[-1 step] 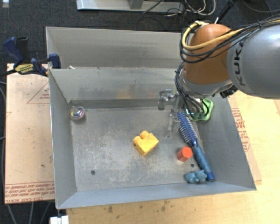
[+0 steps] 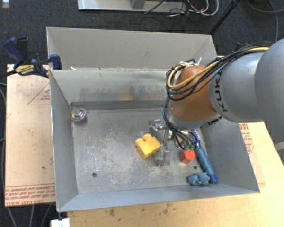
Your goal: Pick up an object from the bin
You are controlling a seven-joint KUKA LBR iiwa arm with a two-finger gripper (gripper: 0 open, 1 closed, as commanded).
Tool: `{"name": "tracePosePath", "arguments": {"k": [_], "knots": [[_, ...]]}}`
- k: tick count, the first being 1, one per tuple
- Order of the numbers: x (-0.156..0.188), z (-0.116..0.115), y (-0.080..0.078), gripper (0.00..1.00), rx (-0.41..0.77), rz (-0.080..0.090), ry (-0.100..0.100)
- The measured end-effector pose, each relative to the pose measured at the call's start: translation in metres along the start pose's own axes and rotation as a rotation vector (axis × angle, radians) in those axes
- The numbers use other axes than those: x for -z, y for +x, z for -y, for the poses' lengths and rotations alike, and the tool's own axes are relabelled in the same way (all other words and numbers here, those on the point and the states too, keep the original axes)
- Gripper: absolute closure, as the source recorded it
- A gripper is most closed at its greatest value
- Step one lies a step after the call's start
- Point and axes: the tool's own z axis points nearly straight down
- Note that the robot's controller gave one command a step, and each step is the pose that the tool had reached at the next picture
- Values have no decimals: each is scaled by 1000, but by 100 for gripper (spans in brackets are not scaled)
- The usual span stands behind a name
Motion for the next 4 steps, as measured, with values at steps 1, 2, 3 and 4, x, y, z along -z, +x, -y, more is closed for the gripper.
{"name": "tracePosePath", "arguments": {"k": [1, 2, 3, 4], "knots": [[4, -36, 22, 0, 346, 7, 1], [5, -35, 21, 100, 344, 9, 2], [5, -35, 21, 0, 344, 8, 1], [99, -1, 49, 0, 504, 13, 6]]}}
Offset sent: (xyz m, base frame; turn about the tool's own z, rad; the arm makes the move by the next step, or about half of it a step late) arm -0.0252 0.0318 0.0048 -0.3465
